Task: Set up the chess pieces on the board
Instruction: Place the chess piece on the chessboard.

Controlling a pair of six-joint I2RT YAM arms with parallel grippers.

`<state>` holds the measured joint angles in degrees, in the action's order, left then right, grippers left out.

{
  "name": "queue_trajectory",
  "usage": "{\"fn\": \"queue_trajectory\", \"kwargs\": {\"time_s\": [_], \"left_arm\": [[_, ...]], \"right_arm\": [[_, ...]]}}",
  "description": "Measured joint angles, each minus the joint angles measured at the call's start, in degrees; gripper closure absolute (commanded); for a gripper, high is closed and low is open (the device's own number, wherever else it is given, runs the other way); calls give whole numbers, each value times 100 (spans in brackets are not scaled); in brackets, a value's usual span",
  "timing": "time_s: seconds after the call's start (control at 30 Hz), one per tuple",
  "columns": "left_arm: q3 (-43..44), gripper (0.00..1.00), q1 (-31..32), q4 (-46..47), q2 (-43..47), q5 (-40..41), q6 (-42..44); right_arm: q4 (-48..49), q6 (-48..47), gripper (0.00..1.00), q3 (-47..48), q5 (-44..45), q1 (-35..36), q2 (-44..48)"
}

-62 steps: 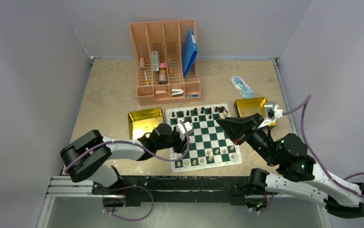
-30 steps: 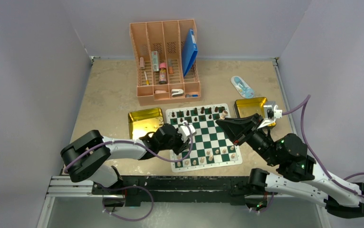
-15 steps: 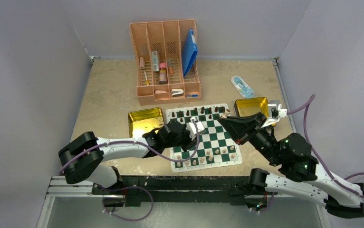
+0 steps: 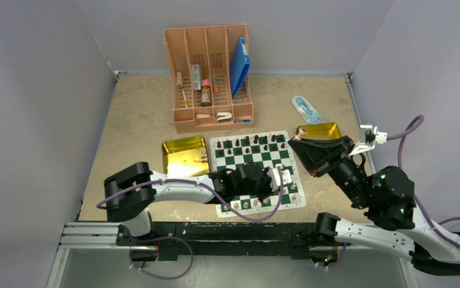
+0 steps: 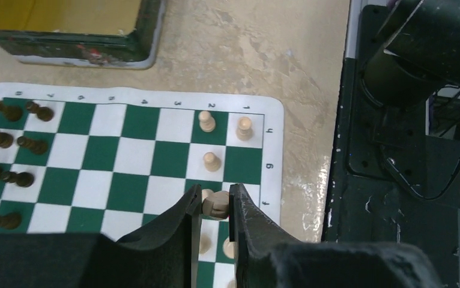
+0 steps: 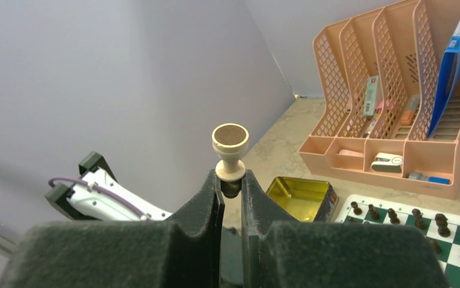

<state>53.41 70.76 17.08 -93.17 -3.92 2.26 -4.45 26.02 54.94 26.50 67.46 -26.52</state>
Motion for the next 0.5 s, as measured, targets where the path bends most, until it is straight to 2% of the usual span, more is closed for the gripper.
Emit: {"fn": "queue_trajectory", "kwargs": {"time_s": [0.17,0.5], "left_arm": [[278,96,236,39,-581,48,111],[693,95,251,138,-1325,-55,197]], "right_arm": [[-20,31,92,111,149,-2,2],[-221,76,92,162,254,-4,63]]}}
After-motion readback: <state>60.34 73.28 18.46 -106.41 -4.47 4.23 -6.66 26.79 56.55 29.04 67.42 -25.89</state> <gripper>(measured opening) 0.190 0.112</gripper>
